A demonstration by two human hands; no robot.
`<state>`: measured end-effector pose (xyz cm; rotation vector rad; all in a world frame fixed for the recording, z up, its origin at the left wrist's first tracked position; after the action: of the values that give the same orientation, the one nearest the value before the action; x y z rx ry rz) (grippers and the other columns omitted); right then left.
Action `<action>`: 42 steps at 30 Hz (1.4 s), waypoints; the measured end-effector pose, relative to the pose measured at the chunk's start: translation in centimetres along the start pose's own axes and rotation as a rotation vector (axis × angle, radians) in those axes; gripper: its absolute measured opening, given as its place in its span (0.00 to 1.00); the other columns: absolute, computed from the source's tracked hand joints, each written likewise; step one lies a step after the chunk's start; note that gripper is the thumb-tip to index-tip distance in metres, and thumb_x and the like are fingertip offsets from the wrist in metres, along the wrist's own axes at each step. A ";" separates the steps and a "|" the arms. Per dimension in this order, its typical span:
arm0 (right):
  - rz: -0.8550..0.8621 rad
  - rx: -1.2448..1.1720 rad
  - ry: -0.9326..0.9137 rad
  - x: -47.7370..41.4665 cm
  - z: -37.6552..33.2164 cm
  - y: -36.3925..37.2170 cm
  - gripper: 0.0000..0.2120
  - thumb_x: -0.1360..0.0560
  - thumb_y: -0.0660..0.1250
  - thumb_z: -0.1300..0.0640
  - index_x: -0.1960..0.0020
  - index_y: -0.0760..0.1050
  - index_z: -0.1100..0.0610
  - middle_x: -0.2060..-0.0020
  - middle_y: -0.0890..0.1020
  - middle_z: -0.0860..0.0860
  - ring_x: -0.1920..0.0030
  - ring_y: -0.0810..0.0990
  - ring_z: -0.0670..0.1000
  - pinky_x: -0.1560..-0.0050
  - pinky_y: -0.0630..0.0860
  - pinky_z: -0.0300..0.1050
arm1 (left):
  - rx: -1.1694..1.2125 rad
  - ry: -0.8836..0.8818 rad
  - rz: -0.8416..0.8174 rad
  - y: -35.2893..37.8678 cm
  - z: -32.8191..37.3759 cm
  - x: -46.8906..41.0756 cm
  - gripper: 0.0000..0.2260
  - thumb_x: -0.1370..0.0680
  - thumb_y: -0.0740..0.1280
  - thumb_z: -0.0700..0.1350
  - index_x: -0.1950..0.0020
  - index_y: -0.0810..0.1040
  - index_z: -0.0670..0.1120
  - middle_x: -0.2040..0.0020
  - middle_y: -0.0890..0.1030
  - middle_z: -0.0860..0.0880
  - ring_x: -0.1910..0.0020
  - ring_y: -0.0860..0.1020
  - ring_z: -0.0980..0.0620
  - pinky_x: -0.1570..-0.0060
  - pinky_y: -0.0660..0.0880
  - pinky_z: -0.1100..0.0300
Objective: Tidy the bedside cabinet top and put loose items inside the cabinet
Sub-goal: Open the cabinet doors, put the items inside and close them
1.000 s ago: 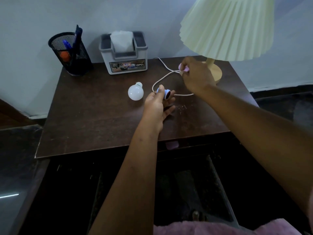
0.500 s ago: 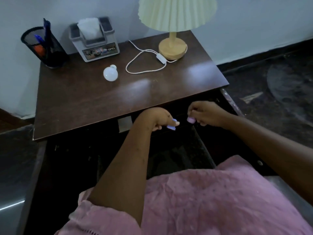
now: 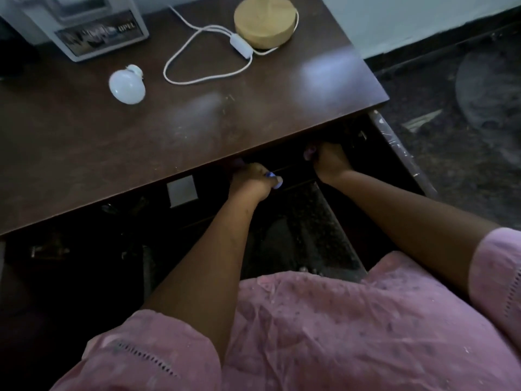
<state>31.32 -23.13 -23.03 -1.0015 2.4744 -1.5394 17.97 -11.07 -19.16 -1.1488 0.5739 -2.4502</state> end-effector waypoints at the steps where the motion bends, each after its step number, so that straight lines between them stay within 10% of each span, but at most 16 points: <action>1: 0.004 0.021 -0.002 -0.5 0.0 0.2 0.10 0.23 0.56 0.65 0.57 0.72 0.56 0.50 0.80 0.62 0.47 0.78 0.61 0.50 0.71 0.47 | 0.017 -0.001 0.000 0.0 0.1 -0.3 0.08 0.28 0.72 0.51 0.57 0.75 0.48 0.45 0.79 0.44 0.46 0.78 0.44 0.43 0.77 0.51; 13: 0.159 -0.001 0.034 -1.4 -0.2 -0.3 0.11 0.21 0.57 0.62 0.41 0.71 0.63 0.44 0.77 0.62 0.42 0.76 0.61 0.47 0.70 0.47 | 0.186 -0.015 0.036 0.5 1.0 -0.7 0.13 0.26 0.70 0.47 0.69 0.71 0.50 0.57 0.83 0.43 0.64 0.77 0.47 0.60 0.77 0.55; 19: 0.066 -0.262 -0.236 4.2 -3.4 0.3 0.18 0.29 0.70 0.59 0.40 0.72 0.56 0.59 0.80 0.52 0.60 0.79 0.50 0.60 0.74 0.39 | 0.142 -0.007 0.120 0.1 0.8 -0.4 0.07 0.25 0.68 0.49 0.62 0.73 0.50 0.47 0.81 0.45 0.49 0.80 0.44 0.47 0.79 0.49; 24: -0.060 -0.083 -0.438 5.0 -5.1 1.2 0.21 0.29 0.70 0.60 0.37 0.74 0.59 0.45 0.79 0.56 0.45 0.78 0.52 0.51 0.66 0.29 | -0.034 0.003 0.135 0.5 0.0 -0.1 0.11 0.23 0.62 0.49 0.43 0.75 0.47 0.42 0.78 0.45 0.44 0.77 0.43 0.48 0.77 0.53; 29: -0.015 -0.095 -0.370 4.0 -4.7 1.5 0.11 0.27 0.69 0.59 0.47 0.79 0.61 0.51 0.82 0.58 0.50 0.80 0.56 0.52 0.72 0.43 | 0.047 0.023 0.108 0.1 0.2 -0.5 0.03 0.22 0.61 0.48 0.52 0.74 0.51 0.46 0.80 0.44 0.48 0.79 0.44 0.48 0.79 0.50; 42: 0.188 -0.031 -0.131 0.0 -1.8 0.7 0.08 0.24 0.65 0.60 0.50 0.80 0.62 0.49 0.83 0.60 0.46 0.80 0.58 0.47 0.72 0.45 | 0.412 0.075 -0.127 1.9 1.0 -0.8 0.16 0.19 0.59 0.42 0.31 0.70 0.49 0.32 0.72 0.49 0.36 0.73 0.48 0.44 0.72 0.57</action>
<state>30.27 -21.56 -22.71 -0.8179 2.4300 -1.3400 19.51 -12.47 -20.08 -0.9503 0.0061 -2.5618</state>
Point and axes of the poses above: each hand's wrist, its own x-axis away from the middle knuckle, its own y-axis out of the palm, z = x × y, the point moved 1 cm from there along -x, towards the middle knuckle
